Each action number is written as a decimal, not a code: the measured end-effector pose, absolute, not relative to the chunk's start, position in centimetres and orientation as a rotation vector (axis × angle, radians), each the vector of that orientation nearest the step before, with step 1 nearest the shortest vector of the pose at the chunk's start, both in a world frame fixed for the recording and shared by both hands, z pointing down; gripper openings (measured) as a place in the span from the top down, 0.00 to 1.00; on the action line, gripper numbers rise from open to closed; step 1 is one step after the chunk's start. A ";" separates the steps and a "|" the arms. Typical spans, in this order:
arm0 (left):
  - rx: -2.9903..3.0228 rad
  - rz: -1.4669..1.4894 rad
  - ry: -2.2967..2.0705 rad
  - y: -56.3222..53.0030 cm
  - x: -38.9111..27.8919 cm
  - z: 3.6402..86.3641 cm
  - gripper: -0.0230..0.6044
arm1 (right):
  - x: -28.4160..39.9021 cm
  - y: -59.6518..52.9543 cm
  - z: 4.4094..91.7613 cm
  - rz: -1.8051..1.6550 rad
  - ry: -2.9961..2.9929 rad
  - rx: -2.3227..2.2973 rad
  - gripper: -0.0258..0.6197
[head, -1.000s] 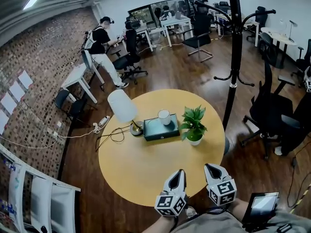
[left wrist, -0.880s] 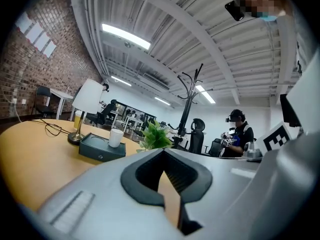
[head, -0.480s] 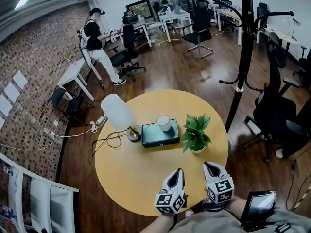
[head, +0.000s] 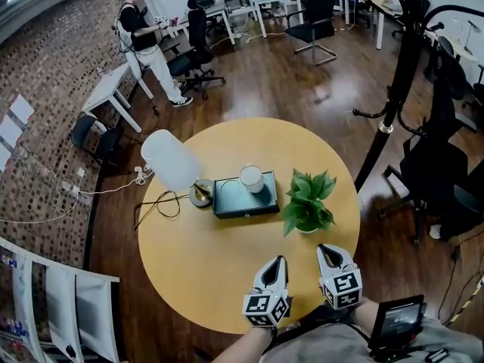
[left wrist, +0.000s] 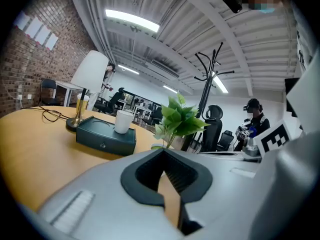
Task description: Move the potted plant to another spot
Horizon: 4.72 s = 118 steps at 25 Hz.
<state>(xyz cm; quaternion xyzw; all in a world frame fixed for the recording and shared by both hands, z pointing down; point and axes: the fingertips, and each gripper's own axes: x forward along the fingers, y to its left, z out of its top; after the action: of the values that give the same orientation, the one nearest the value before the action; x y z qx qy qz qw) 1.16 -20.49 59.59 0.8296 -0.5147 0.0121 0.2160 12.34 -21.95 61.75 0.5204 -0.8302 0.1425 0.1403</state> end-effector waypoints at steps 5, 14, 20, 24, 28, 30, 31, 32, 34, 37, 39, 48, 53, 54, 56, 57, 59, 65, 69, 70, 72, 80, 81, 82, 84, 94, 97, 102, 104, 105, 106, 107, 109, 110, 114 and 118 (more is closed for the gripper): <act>2.252 0.092 -1.429 -21.6 1.5 63.1 0.96 | 12.6 -23.5 65.5 0.437 -2.370 1.461 0.95; 2.198 0.158 -1.423 -23.9 4.4 66.7 0.96 | 14.5 -26.0 69.0 0.481 -2.361 1.398 0.95; 2.172 0.175 -1.432 -24.5 4.7 67.9 0.96 | 13.5 -27.1 71.0 0.463 -2.395 1.268 0.59; 2.151 0.177 -1.455 -25.1 4.3 68.4 0.96 | 13.2 -28.7 72.0 0.420 -2.394 1.227 0.33; 2.138 0.177 -1.478 -25.7 4.0 68.7 0.96 | 12.9 -30.6 72.6 0.367 -2.407 1.190 0.21; 2.131 0.177 -1.490 -25.9 3.8 68.7 0.96 | 12.7 -31.5 72.5 0.317 -2.420 1.174 0.18; 2.126 0.178 -1.496 -25.9 3.7 68.7 0.96 | 12.6 -31.8 72.4 0.300 -2.427 1.164 0.17; 2.122 0.178 -1.502 -26.0 3.5 68.7 0.96 | 12.4 -32.1 72.5 0.291 -2.434 1.153 0.16; 2.115 0.178 -1.513 -26.0 3.3 68.7 0.96 | 12.2 -32.6 72.8 0.289 -2.450 1.128 0.14; 2.102 0.179 -1.527 -26.2 2.9 68.9 0.96 | 11.9 -33.2 73.0 0.279 -2.475 1.097 0.11; 2.099 0.179 -1.537 -26.4 2.8 68.9 0.96 | 11.6 -33.7 73.1 0.271 -2.487 1.080 0.10; 2.090 0.190 -1.563 -26.2 2.4 68.8 0.96 | 11.3 -34.6 73.5 0.260 -2.508 1.074 0.19; 2.089 0.196 -1.581 -26.0 1.9 68.5 0.96 | 11.2 -34.7 73.5 0.269 -2.515 1.080 0.20; 2.090 0.196 -1.583 -26.0 1.9 68.4 0.96 | 11.3 -34.7 73.5 0.271 -2.517 1.082 0.20; 2.091 0.198 -1.587 -25.9 1.8 68.1 0.96 | 11.3 -34.7 73.3 0.276 -2.523 1.089 0.20; 2.093 0.198 -1.589 -25.8 1.8 67.9 0.96 | 11.3 -34.7 73.1 0.277 -2.528 1.091 0.20; 2.096 0.198 -1.593 -25.5 1.8 67.6 0.96 | 11.4 -34.4 72.8 0.281 -2.531 1.093 0.20; 2.105 0.190 -1.610 -25.2 1.5 67.2 0.96 | 10.9 -33.9 72.7 0.284 -2.551 1.082 0.20; 2.109 0.181 -1.620 -24.9 1.6 66.9 0.96 | 11.0 -33.7 72.4 0.275 -2.559 1.084 0.20; 2.109 0.179 -1.624 -24.9 1.5 66.7 0.96 | 10.9 -33.6 72.1 0.271 -2.563 1.083 0.20; 2.110 0.176 -1.630 -24.7 1.4 66.2 0.96 | 10.6 -33.4 71.4 0.262 -2.573 1.077 0.20; 2.130 0.114 -1.694 -23.7 -0.2 61.3 0.96 | 8.3 -31.6 65.4 0.198 -2.615 1.020 0.20; 2.132 0.097 -1.710 -23.7 -0.5 60.6 0.96 | 7.9 -31.6 64.3 0.182 -2.625 1.015 0.20; 2.133 0.082 -1.724 -23.7 -0.8 59.9 0.96 | 7.7 -31.5 63.5 0.171 -2.633 1.011 0.20; 2.133 0.064 -1.745 -22.7 -0.9 58.9 0.96 | 7.7 -30.4 62.2 0.165 -2.645 1.002 0.20; 2.227 -0.030 -1.831 -19.2 -5.9 52.3 0.96 | 2.9 -25.7 54.9 0.042 -2.716 1.000 0.20; 2.243 -0.052 -1.837 -18.0 -7.4 51.2 0.96 | 1.4 -23.9 54.0 0.030 -2.710 0.996 0.20; 2.268 -0.063 -1.820 -15.6 -9.3 50.3 0.96 | -0.4 -21.1 53.5 0.022 -2.697 1.012 0.20; 2.276 -0.065 -1.812 -14.4 -10.7 50.5 0.96 | -1.9 -19.8 53.4 0.020 -2.696 1.022 0.20; 2.279 -0.066 -1.811 -13.9 -11.4 50.6 0.96 | -2.6 -19.2 53.5 0.025 -2.695 1.023 0.20; 2.282 -0.065 -1.812 -13.4 -12.0 50.7 0.96 | -3.2 -18.6 53.5 0.031 -2.693 1.025 0.20; 2.285 -0.064 -1.813 -13.0 -12.6 50.8 0.96 | -3.7 -18.1 53.6 0.033 -2.693 1.029 0.20; 2.288 -0.065 -1.811 -12.2 -13.2 50.5 0.96 | -4.5 -17.4 53.4 0.026 -2.696 1.033 0.20; 2.287 -0.066 -1.811 -11.9 -13.4 50.4 0.96 | -4.8 -17.0 53.3 0.025 -2.698 1.029 0.20; 2.264 -0.064 -1.840 -10.4 -15.4 49.9 0.96 | -7.2 -15.6 53.1 0.032 -2.713 0.987 0.20; 2.219 -0.059 -1.890 -10.3 -18.1 50.0 0.96 | -10.1 -15.5 53.3 0.023 -2.734 0.922 0.20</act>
<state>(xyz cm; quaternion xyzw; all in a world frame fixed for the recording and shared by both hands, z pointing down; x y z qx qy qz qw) -18.14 -10.25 50.04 0.7561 -0.6443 -0.0201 0.1130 -10.15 -15.54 53.35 0.3171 -0.9398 0.0078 0.1276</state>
